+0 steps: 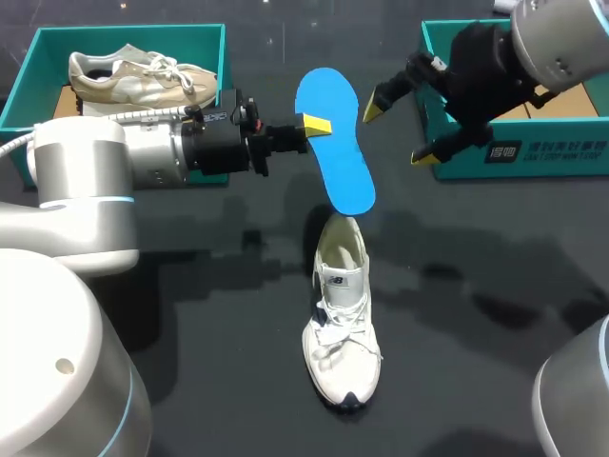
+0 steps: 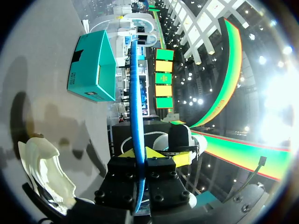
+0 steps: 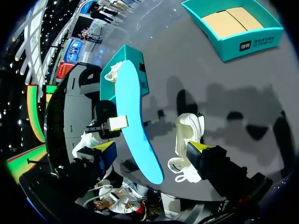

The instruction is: Take the shoe out of the shoebox, open the shoe tongue, remove and reinsert the insole, then place the shoe into the shoebox

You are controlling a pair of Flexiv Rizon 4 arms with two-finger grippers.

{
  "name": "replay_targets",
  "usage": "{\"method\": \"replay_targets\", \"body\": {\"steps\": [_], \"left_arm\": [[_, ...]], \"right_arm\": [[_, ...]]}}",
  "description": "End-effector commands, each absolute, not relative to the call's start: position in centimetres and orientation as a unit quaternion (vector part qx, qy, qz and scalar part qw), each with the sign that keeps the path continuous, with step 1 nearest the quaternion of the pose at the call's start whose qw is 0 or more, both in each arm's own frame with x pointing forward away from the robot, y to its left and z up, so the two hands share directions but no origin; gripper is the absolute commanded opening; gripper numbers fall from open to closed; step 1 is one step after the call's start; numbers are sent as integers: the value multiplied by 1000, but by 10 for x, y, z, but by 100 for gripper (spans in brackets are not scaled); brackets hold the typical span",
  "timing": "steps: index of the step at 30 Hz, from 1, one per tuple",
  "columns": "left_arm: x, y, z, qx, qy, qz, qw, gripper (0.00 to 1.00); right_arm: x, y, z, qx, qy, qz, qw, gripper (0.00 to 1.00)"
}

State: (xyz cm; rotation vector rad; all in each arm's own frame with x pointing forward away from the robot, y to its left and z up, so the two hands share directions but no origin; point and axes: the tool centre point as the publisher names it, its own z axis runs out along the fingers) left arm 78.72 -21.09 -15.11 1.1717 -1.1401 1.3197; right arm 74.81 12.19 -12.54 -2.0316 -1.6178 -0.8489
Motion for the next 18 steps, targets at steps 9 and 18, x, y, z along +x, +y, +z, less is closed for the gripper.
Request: {"method": "replay_targets", "body": {"steps": [9, 18], "left_arm": [[787, -211, -151, 484, -472, 544, 497, 0], [787, -211, -151, 484, -472, 544, 497, 0]], "right_arm": [[748, 112, -143, -658, -512, -447, 323, 100], [750, 108, -150, -656, -485, -465, 343, 100]]}}
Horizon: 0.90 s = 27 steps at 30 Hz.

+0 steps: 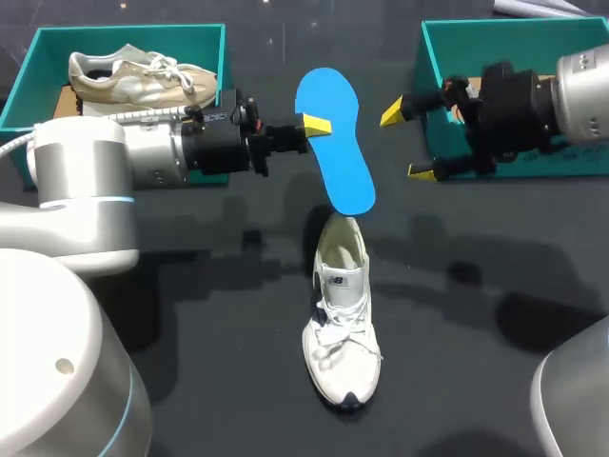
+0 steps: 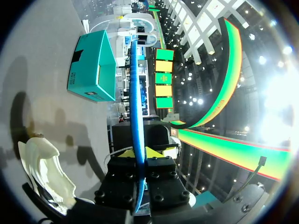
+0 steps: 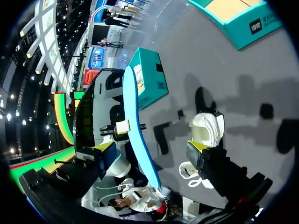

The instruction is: Take the shoe out of the shoebox, open the shoe tongue, remove and reinsert the insole, then place the shoe into the shoebox

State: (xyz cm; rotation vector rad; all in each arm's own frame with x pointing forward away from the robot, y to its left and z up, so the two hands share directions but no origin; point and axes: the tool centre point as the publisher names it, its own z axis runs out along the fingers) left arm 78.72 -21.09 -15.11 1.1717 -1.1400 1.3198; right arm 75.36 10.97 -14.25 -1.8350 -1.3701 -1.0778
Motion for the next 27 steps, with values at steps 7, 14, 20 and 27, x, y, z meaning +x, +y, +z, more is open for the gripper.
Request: {"method": "replay_targets", "body": {"steps": [7, 14, 20, 27], "left_arm": [[781, -209, -146, 453, -509, 566, 464, 0], [778, -210, -140, 405, -549, 604, 412, 0], [782, -208, -136, 356, -575, 650, 346, 0], [789, -207, -127, 292, -607, 684, 280, 0]], "right_arm": [[749, 104, -153, -649, -470, -475, 364, 100], [750, 105, -156, -643, -459, -481, 380, 100], [751, 106, -157, -632, -454, -490, 394, 100], [756, 107, -159, -615, -452, -499, 409, 100]]}}
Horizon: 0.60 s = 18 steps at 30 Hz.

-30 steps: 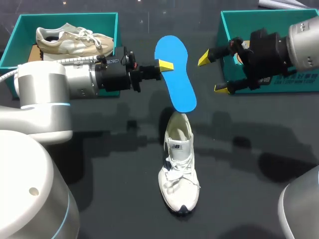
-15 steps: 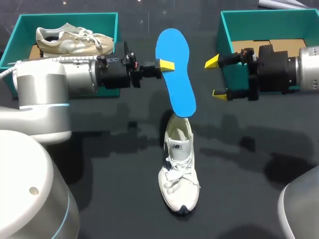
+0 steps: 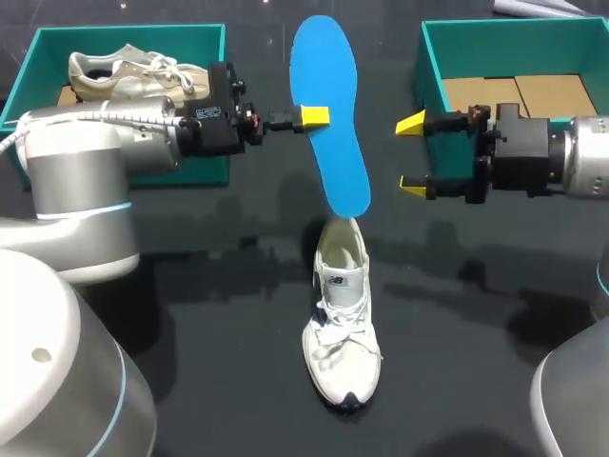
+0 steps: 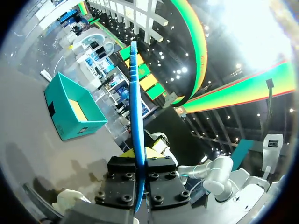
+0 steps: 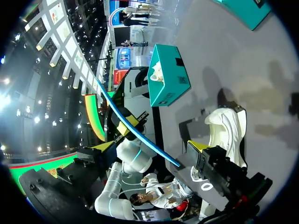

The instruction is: Take the shoe out of the shoebox, open the shoe tongue, remove and reinsert the insole, then place the shoe into the shoebox

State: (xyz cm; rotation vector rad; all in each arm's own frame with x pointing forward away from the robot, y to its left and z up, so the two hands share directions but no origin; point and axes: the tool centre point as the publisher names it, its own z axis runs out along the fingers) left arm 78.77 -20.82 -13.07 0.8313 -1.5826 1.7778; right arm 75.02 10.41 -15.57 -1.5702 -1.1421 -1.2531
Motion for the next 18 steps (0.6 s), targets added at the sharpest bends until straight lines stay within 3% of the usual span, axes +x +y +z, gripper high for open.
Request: {"method": "replay_targets", "body": {"steps": [1, 9, 18], "left_arm": [[789, -207, -126, 288, -609, 684, 279, 0], [797, -208, -117, 205, -650, 713, 164, 0], [802, -204, -106, 111, -672, 723, 115, 0]], "right_arm": [[757, 107, -159, -615, -452, -499, 410, 100], [760, 108, -162, -599, -446, -512, 425, 100], [757, 104, -165, -584, -435, -532, 431, 100]]}}
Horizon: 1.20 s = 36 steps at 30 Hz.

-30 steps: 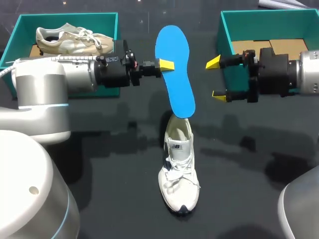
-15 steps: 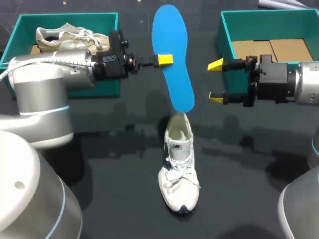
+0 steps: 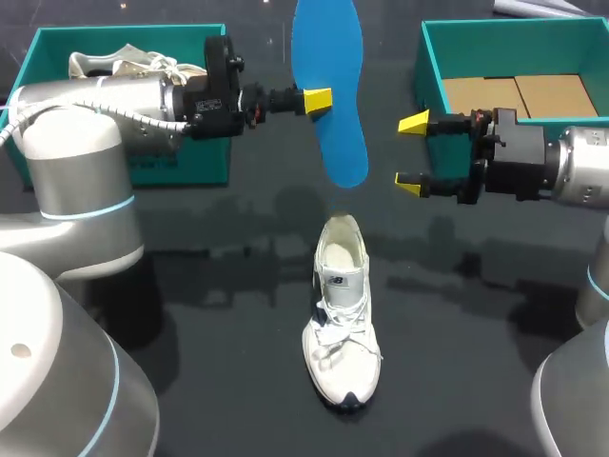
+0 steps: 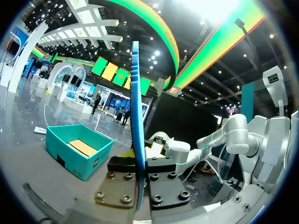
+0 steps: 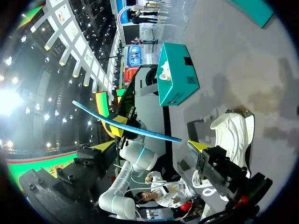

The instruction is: Take the shoe out of the shoebox, open the shoe tongue, remove and reinsert the insole, then place the shoe into the shoebox

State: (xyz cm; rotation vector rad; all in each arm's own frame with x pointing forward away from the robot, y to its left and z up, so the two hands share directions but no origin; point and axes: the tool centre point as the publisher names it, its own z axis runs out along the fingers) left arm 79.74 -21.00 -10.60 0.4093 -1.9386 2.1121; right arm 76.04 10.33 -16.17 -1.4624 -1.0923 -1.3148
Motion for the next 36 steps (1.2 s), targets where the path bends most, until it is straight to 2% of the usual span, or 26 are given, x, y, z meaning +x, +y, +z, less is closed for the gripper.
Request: {"method": "replay_targets", "body": {"steps": [1, 13, 17, 34, 36], "left_arm": [[802, -203, -107, 93, -681, 718, 111, 0], [800, -200, -114, -10, -740, 672, -43, 0], [802, -197, -122, -42, -757, 639, -132, 0], [802, -197, -122, -42, -757, 639, -132, 0], [803, -196, -124, -84, -753, 632, -164, 0]], "right_arm": [[757, 103, -165, -584, -434, -533, 431, 100], [754, 99, -164, -580, -428, -542, 433, 100], [754, 99, -164, -580, -428, -542, 433, 100], [754, 99, -164, -580, -428, -542, 433, 100], [754, 99, -164, -580, -428, -542, 433, 100]]}}
